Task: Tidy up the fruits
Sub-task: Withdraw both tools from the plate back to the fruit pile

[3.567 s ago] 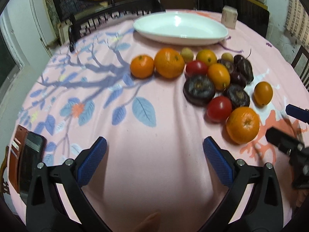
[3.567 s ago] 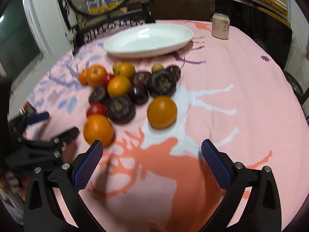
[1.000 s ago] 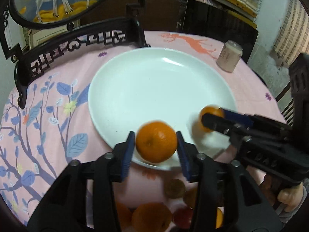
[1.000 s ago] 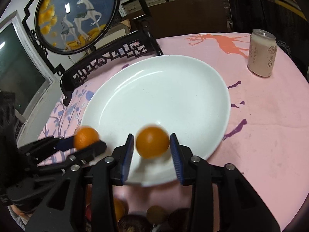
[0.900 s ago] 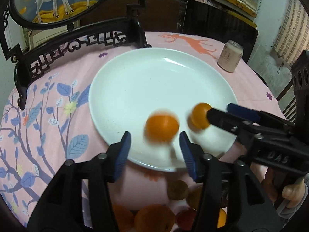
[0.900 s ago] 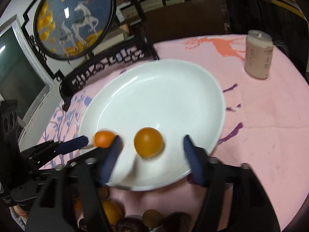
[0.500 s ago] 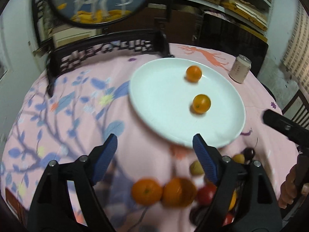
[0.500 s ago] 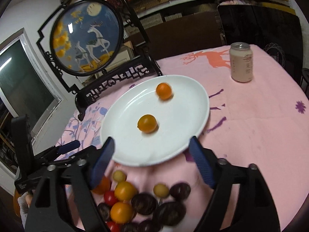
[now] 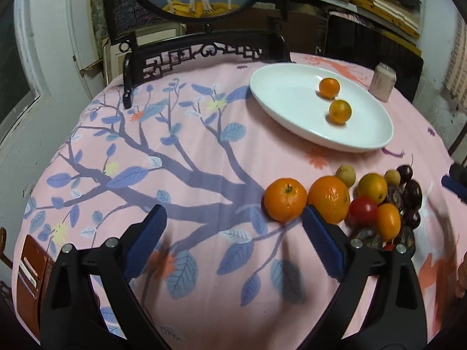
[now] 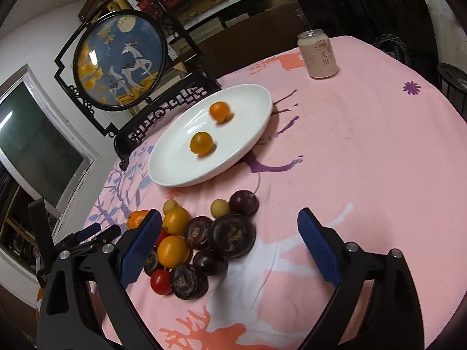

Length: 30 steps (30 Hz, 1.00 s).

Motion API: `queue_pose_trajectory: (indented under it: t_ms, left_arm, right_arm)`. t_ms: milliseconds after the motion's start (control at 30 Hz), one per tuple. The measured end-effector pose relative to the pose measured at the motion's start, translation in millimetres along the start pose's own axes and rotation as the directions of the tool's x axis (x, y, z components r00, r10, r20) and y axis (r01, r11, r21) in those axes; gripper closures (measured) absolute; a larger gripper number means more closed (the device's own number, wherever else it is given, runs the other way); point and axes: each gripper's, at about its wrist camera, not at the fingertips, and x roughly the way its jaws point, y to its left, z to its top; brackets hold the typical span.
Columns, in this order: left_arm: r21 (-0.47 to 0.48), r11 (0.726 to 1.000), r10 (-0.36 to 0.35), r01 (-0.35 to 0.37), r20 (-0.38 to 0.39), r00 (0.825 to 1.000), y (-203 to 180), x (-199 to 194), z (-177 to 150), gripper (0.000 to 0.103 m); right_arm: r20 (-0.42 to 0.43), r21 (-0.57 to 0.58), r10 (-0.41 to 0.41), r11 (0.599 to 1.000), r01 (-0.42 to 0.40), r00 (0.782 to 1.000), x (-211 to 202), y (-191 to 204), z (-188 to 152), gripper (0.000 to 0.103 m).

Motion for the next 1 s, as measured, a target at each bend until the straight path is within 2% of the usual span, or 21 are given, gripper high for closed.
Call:
queue_pose_trajectory:
  t_ms: [100, 233, 300, 467, 533, 667, 767, 867, 967, 1000]
  left_arm:
    - [0.066, 0.998, 0.02, -0.019, -0.015, 1.0, -11, 6, -2, 0.007]
    - [0.157, 0.984, 0.091, -0.087, -0.017, 0.996, -24, 17, -7, 0.007]
    - [0.194, 0.972, 0.133, -0.13, -0.005, 0.991, -29, 24, -6, 0.007]
    - [0.235, 0.957, 0.166, -0.172, 0.046, 0.985, -39, 36, 7, 0.006]
    - [0.23, 0.959, 0.161, -0.167, 0.047, 0.986, -39, 40, 12, 0.006]
    - [0.177, 0.981, 0.087, -0.083, -0.012, 0.996, -28, 48, 16, 0.007]
    - [0.13, 0.991, 0.024, -0.019, -0.031, 0.999, -22, 47, 16, 0.013]
    - [0.131, 0.991, -0.005, 0.008, -0.024, 1.0, -25, 46, 14, 0.026]
    - [0.133, 0.99, -0.043, 0.046, -0.022, 0.999, -29, 45, 14, 0.043]
    - [0.128, 0.989, -0.071, 0.074, -0.03, 0.997, -30, 45, 14, 0.052]
  right_arm:
    - [-0.014, 0.01, 0.011, 1.0, -0.011, 1.0, 2, 0, 0, 0.009]
    - [-0.025, -0.011, 0.007, 1.0, -0.007, 1.0, 5, 4, -1, 0.009]
    - [-0.025, -0.029, 0.0, 1.0, -0.001, 1.0, 6, 8, -2, 0.009]
    - [-0.007, -0.058, -0.033, 0.998, 0.033, 0.999, 5, 10, -3, 0.009]
    - [-0.011, -0.051, -0.035, 0.998, 0.034, 0.999, 7, 8, -2, 0.009]
    - [-0.023, -0.035, -0.038, 0.999, 0.037, 0.999, 11, 3, -2, 0.009]
    - [-0.031, -0.055, -0.036, 0.998, 0.034, 0.999, 12, 7, -4, 0.009]
    - [-0.039, -0.083, -0.037, 0.996, 0.034, 0.999, 14, 12, -6, 0.009]
    - [-0.059, -0.091, -0.033, 0.996, 0.027, 0.998, 17, 13, -7, 0.009]
    - [-0.069, -0.086, -0.024, 0.996, 0.018, 0.997, 18, 13, -7, 0.009]
